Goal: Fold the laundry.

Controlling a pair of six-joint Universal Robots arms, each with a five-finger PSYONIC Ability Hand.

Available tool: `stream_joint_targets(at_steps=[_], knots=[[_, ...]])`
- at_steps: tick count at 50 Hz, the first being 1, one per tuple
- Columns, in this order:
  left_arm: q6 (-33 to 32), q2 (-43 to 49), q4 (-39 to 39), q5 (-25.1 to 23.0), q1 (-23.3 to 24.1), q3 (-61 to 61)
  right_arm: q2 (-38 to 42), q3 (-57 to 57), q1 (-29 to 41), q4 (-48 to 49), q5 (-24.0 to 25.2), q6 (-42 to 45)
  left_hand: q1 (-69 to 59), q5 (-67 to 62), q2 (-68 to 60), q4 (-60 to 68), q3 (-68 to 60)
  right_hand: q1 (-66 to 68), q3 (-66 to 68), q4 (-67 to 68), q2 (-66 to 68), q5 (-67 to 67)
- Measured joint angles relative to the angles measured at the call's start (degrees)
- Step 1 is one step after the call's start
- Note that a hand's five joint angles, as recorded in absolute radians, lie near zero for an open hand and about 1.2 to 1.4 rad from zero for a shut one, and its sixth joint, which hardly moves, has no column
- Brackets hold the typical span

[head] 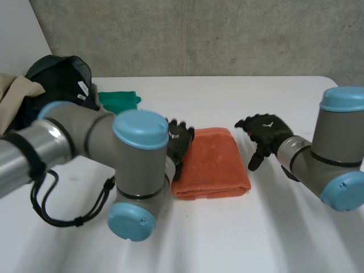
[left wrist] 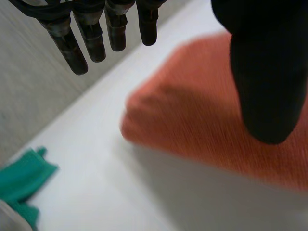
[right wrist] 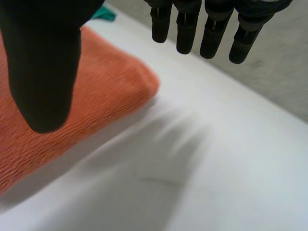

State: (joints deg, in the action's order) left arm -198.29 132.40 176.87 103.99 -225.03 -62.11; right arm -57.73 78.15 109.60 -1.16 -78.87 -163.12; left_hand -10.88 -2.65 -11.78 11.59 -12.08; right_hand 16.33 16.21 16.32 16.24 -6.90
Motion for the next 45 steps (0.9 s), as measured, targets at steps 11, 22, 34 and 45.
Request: stream_joint_targets(at_steps=[11,22,34,45], knots=[[2.65,-14.43,0.59,-9.12,-0.81,-6.4,-9.53,15.93,-2.42,8.18,-4.79,-12.95,0.0,0.02,0.0,0.0,0.0,0.0,0.0,0.0,0.0,0.0],[7.99,-20.82,0.68,-21.22,-4.45,-13.62,-7.19,22.37,-3.61,10.31,1.33,-24.02,0.0,0.02,0.0,0.0,0.0,0.01,1.44,1.41,1.13,-1.18],[9.52,-20.95,1.12,-22.49,-5.89,-16.41,-0.54,19.5,-0.29,14.48,2.58,-26.29,0.0,0.02,0.0,0.0,0.0,5.02,5.01,4.81,4.13,-4.86],[9.41,-21.17,1.78,-22.33,-6.01,-17.02,1.98,15.94,2.53,14.97,0.25,-26.31,0.0,0.02,0.0,0.0,0.0,6.49,7.23,7.19,5.1,-7.22]])
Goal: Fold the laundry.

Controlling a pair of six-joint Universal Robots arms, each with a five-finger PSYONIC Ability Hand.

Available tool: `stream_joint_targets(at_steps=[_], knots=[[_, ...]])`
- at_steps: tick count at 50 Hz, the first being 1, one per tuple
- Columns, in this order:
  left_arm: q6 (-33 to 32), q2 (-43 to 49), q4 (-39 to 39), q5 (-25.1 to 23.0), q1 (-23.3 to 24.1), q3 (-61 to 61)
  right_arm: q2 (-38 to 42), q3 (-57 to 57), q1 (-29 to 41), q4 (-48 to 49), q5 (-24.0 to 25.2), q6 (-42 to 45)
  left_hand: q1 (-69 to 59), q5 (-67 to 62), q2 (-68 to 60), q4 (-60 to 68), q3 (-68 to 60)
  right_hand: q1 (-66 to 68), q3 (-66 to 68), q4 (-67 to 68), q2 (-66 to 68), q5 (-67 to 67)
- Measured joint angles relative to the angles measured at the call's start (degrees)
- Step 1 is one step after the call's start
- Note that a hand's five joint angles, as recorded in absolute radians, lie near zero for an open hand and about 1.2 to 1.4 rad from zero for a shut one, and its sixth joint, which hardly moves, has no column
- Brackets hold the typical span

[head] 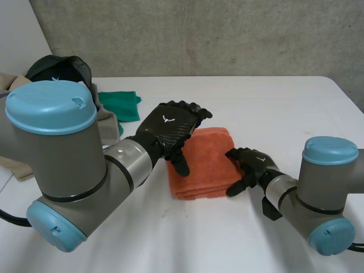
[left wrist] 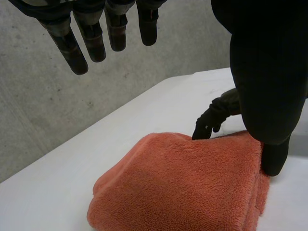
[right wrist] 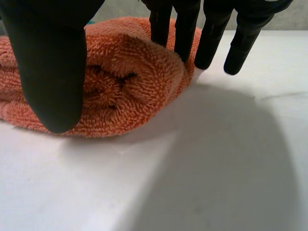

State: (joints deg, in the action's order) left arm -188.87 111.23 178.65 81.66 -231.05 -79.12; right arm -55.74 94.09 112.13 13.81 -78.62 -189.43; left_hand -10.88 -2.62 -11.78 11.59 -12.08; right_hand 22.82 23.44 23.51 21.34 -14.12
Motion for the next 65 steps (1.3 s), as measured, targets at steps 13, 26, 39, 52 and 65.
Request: stream_joint_targets(at_steps=[13,26,39,52,65], knots=[[0.0,0.03,0.97,-0.09,0.51,0.34,3.66,-7.53,1.02,0.26,-2.06,-1.64,0.0,0.0,0.0,0.0,0.0,28.49,43.7,44.88,40.78,-39.27],[-0.14,0.08,1.92,-0.1,1.11,4.22,14.25,-31.39,-8.29,-0.8,-5.67,-1.06,0.0,0.0,0.0,0.0,0.0,28.51,43.76,45.15,40.78,-41.37],[-0.33,1.15,1.78,-0.09,3.32,7.91,35.65,-69.8,-22.02,-10.13,-11.76,3.0,-0.01,0.0,0.0,0.0,0.0,28.51,44.26,45.21,42.23,-41.74],[-0.33,2.79,1.79,-0.07,4.74,8.79,41.59,-81.53,-31.3,-11.58,-11.09,9.17,-0.01,0.01,0.0,0.0,0.0,28.51,44.29,45.22,42.23,-41.74],[-0.12,3.51,1.72,0.0,5.91,8.96,40.72,-77.78,-32.22,-16.64,-6.21,11.61,0.0,0.0,0.0,0.0,0.0,-9.55,-11.17,-11.31,-8.95,11.24]])
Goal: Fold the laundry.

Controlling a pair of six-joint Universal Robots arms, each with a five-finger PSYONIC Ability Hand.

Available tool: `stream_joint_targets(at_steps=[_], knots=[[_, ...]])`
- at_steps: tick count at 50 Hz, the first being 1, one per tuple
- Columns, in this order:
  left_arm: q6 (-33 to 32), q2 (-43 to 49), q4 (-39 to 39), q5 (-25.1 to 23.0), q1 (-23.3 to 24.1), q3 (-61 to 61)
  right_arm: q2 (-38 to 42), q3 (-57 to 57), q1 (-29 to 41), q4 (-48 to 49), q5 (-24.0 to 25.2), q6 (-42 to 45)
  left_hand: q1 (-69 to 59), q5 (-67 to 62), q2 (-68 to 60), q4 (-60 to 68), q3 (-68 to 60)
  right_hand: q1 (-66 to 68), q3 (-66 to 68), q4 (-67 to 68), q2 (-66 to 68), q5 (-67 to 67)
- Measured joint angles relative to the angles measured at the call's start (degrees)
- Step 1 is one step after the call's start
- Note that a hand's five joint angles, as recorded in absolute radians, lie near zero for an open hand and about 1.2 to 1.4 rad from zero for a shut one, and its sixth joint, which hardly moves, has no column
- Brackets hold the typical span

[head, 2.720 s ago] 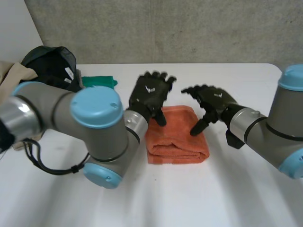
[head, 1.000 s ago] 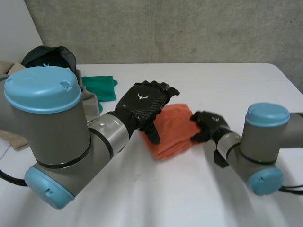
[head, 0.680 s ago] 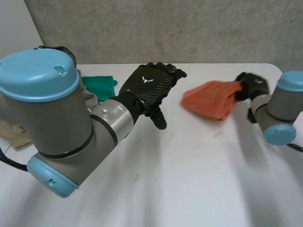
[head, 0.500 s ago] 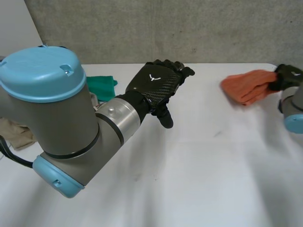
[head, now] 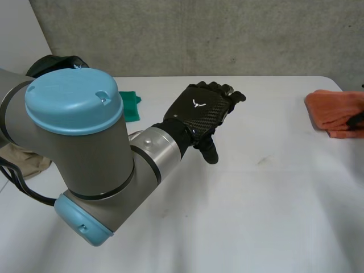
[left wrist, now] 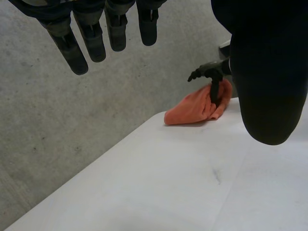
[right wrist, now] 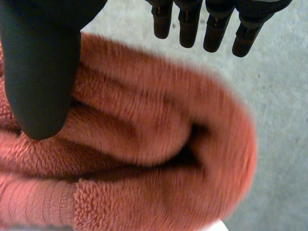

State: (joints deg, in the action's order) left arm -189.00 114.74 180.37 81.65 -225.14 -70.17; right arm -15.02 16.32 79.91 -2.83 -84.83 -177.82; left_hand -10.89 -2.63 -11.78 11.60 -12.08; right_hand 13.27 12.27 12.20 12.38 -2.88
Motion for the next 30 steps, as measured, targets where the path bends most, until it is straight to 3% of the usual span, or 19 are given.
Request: stream_joint_targets(at_steps=[8,13,17,22,26,30], knots=[[0.07,-0.21,-0.1,0.0,0.42,-0.36,-7.37,10.27,-0.68,2.03,-8.93,11.68,0.0,0.01,0.0,0.0,0.0,0.0,0.0,0.0,0.0,0.0],[0.09,-0.54,-0.11,0.05,0.69,-0.36,-15.83,20.03,-0.42,9.01,-9.48,18.94,0.0,0.0,0.0,0.0,0.0,0.0,0.0,0.0,0.0,0.0],[-0.03,-1.24,-0.01,0.31,0.63,-0.19,-25.57,31.68,0.19,16.8,-5.27,22.1,0.0,0.0,0.0,0.0,0.0,0.0,0.0,0.0,0.0,0.0],[-0.43,-2.9,0.81,1.01,-1.13,0.13,-37.31,47.65,3.41,25.83,3.7,22.71,0.0,0.0,0.0,0.0,0.0,0.0,0.0,0.0,0.0,-0.02],[-0.84,-4.21,2.86,2.81,-6.02,0.47,-44.85,60.44,7.06,31.57,12.39,22.69,0.0,0.0,0.0,0.0,0.0,0.0,0.0,0.0,-0.01,0.0],[-2.55,-4.29,5.1,4.55,-14.23,0.7,-51.63,71.91,9.94,34.22,21.5,23.25,0.0,0.0,0.0,0.0,0.0,0.0,0.0,0.0,-0.01,0.0]])
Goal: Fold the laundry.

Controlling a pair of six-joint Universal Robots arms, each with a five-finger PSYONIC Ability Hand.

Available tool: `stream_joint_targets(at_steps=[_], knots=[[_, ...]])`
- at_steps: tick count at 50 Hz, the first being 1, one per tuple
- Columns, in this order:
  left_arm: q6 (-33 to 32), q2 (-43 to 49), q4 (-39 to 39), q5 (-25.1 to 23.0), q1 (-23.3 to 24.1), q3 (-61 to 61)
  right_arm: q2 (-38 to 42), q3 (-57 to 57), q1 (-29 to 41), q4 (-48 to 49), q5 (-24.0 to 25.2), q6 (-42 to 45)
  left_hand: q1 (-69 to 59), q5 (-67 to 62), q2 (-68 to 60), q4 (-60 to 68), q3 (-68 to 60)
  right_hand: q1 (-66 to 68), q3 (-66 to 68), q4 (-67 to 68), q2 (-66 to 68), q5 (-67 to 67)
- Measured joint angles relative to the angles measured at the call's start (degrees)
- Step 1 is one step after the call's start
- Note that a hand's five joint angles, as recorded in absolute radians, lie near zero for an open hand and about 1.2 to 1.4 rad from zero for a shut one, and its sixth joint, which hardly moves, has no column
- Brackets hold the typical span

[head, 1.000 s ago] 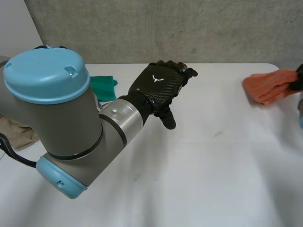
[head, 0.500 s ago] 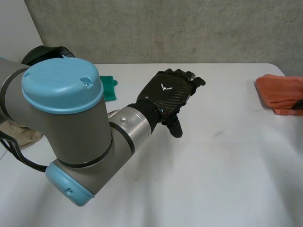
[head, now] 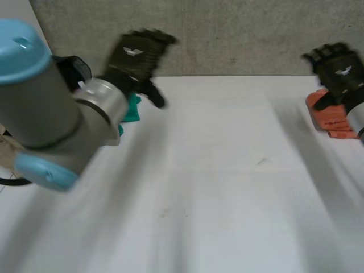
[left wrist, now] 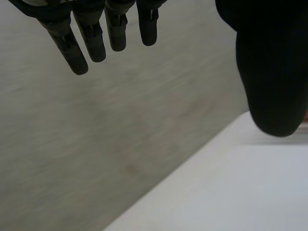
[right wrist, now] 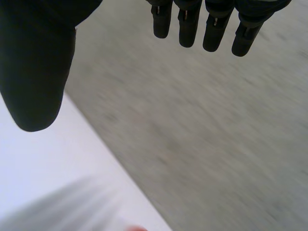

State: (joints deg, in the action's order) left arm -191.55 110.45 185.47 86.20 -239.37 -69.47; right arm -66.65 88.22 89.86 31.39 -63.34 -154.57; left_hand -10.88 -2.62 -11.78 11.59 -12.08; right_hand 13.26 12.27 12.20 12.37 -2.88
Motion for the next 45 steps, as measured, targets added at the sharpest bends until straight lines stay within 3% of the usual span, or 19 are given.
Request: stream_joint_targets(at_steps=[3,6,11,15,28,40,42,45], knots=[[-2.46,0.92,0.85,0.44,-4.81,0.18,-3.32,5.29,1.25,0.09,4.28,0.79,0.0,0.0,0.0,0.0,0.0,0.0,0.0,0.0,0.0,-0.02],[-9.68,3.93,1.99,0.55,-12.59,0.78,-7.03,11.54,2.86,-1.74,8.72,2.55,0.0,-0.04,0.0,0.0,0.0,0.0,0.0,0.0,0.0,0.0],[-22.55,9.01,5.36,0.21,-21.67,2.09,-8.66,16.04,4.0,-7.72,10.26,6.15,0.0,0.0,0.0,0.0,0.0,0.0,0.0,0.0,0.0,0.0],[-28.85,13.47,9.55,-0.79,-26.69,3.73,-8.33,17.14,4.24,-12.38,9.87,9.62,0.0,-0.04,0.0,0.0,0.0,0.0,0.0,0.0,0.0,0.0],[-30.38,17.42,11.44,-4.78,-30.49,3.22,-6.78,17.87,3.71,-14.97,9.4,12.87,-0.04,0.0,0.0,0.0,0.0,0.0,0.0,0.0,0.0,0.0],[-31.88,19.0,12.99,-3.02,-35.22,3.31,-6.54,18.49,3.62,-14.77,9.51,12.65,-0.27,-0.19,-0.29,0.36,-0.22,0.0,0.0,0.0,0.0,0.0],[-32.23,19.58,13.89,-2.03,-36.04,3.48,-6.53,18.55,3.58,-14.76,9.52,12.71,-8.27,-5.67,-6.88,6.71,-6.09,0.0,0.0,0.0,0.0,0.0],[-32.4,20.11,14.65,-1.12,-36.63,3.58,-6.44,18.57,3.59,-14.77,9.49,12.82,-8.27,-5.67,-6.88,6.71,-6.09,0.0,0.0,0.0,0.0,0.0]])
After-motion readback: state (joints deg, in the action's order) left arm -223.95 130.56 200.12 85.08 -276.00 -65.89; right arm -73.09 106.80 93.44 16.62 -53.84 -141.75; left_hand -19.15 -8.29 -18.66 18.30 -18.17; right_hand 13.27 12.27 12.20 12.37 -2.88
